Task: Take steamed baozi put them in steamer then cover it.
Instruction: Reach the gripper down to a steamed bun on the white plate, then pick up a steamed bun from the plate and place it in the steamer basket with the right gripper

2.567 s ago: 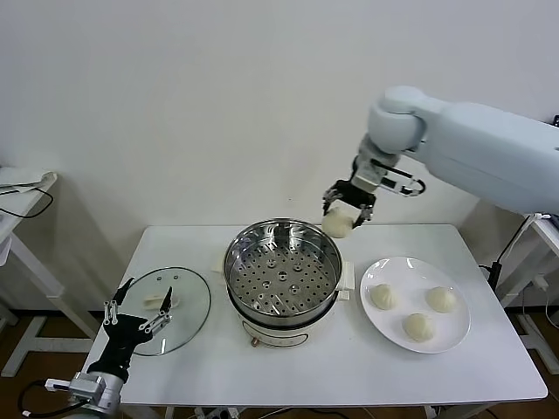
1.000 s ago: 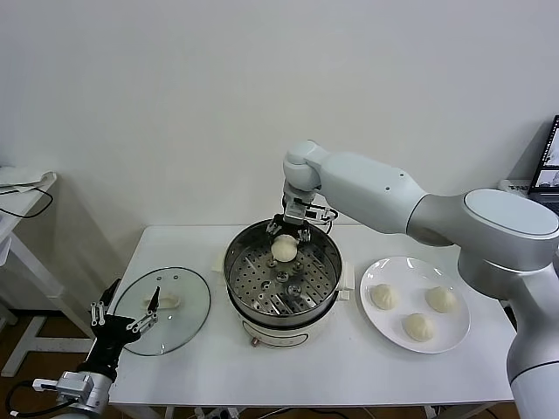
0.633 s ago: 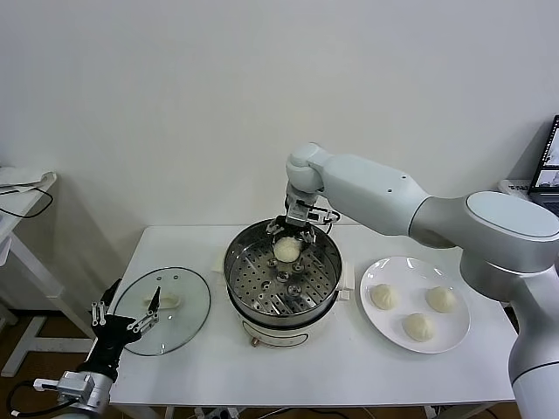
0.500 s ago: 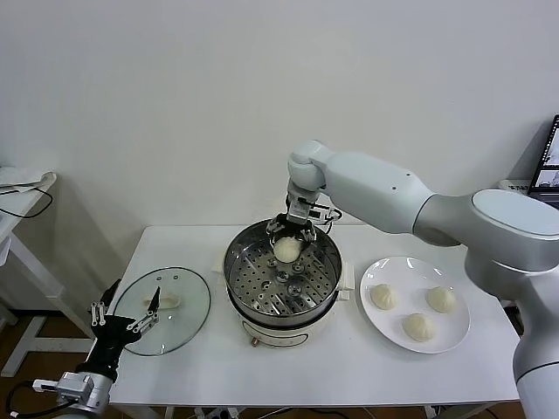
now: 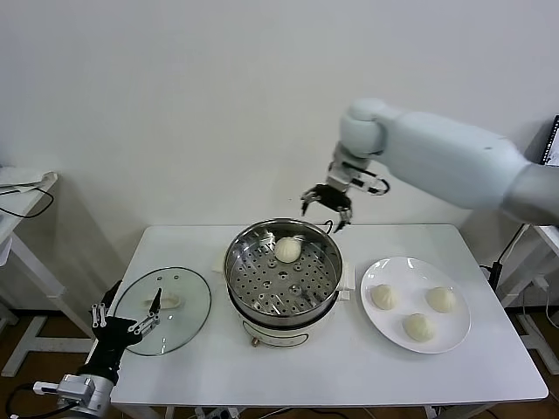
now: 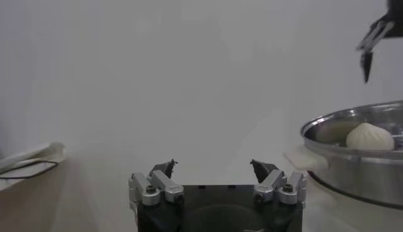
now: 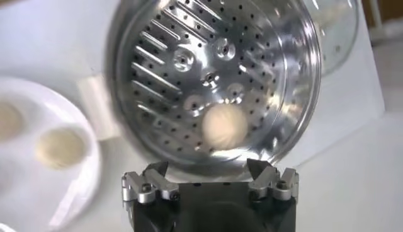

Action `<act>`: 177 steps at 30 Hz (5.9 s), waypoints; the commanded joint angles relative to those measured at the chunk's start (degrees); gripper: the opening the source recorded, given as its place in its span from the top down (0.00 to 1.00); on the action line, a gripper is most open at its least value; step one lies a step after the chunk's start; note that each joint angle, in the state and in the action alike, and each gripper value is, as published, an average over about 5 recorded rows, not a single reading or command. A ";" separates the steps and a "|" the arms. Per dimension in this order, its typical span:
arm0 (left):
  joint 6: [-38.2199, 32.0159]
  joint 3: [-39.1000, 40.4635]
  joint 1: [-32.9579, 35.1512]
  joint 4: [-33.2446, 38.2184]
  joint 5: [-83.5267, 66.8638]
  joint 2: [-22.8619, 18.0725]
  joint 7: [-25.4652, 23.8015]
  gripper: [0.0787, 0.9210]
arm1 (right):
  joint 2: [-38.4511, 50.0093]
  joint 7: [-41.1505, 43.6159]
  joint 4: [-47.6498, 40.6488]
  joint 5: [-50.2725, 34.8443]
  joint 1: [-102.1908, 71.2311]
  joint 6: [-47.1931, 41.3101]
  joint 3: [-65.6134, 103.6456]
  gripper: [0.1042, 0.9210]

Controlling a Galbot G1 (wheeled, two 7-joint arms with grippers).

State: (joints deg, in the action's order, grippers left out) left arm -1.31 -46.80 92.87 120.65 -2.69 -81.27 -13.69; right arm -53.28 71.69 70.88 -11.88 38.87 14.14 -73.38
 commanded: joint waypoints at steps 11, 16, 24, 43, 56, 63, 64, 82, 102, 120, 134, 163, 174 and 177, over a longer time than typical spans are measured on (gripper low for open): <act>-0.21 1.07 0.17 0.60 0.49 -0.54 0.06 0.12 | 19.85 0.59 7.50 -1.59 -10.89 -32.98 2.43 0.12; -0.27 1.38 0.00 0.35 0.74 -0.72 0.07 0.12 | 18.57 -1.14 4.48 0.53 -19.67 -32.79 9.52 0.12; -0.26 1.29 -0.48 -0.47 0.82 -0.64 0.02 0.12 | 15.83 -4.54 -0.19 4.03 -28.61 -32.80 16.48 0.12; -0.44 1.68 -0.65 -0.86 0.95 -0.68 -0.07 0.12 | 12.66 -9.37 -3.15 8.26 -35.86 -33.19 20.84 0.12; -0.59 1.71 -0.70 -1.42 1.13 -0.74 -0.17 0.12 | 10.06 -11.09 -5.84 10.49 -37.04 -32.45 22.31 0.12; -0.63 1.90 -0.94 -1.89 1.17 -0.71 -0.21 0.12 | 9.08 -11.24 -6.69 10.77 -37.47 -32.20 22.50 0.12; -0.64 1.89 -0.96 -1.96 1.17 -0.70 -0.22 0.12 | 8.99 -11.24 -6.75 10.74 -37.53 -32.19 22.55 0.12; -0.66 2.01 -1.05 -1.98 1.16 -0.80 -0.22 0.12 | 8.25 -10.72 -7.19 11.36 -37.65 -32.14 22.83 0.27; -0.61 2.50 -0.81 -1.29 1.49 -1.04 0.08 0.12 | 18.35 -7.74 4.45 -0.94 -19.07 -34.52 10.89 0.29; -0.71 2.76 -0.03 0.95 1.66 -0.55 -0.01 0.12 | 14.45 -9.40 25.21 -26.56 20.58 -48.75 -17.22 0.29; -0.59 1.13 0.23 1.95 1.16 -0.17 -0.02 0.12 | -5.23 -19.25 21.32 -33.71 11.57 -58.18 -9.90 0.29; -0.59 -1.71 0.20 1.26 0.17 0.31 -0.63 0.12 | -29.98 -15.31 -7.24 -20.80 -6.87 -56.71 -3.43 0.29; -0.73 -1.96 0.21 1.11 -0.33 0.37 -0.81 0.12 | -31.68 -14.63 -9.33 -18.53 -9.36 -56.18 -3.28 0.29; -0.81 -2.07 0.29 1.09 -0.49 0.40 -0.86 0.12 | -31.95 -14.61 -9.42 -18.50 -9.57 -56.19 -3.27 0.29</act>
State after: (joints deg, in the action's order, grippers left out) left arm -2.10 -48.79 93.13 121.76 -3.13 -80.91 -14.51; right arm -83.38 56.80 63.97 -31.78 31.06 -42.19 -76.98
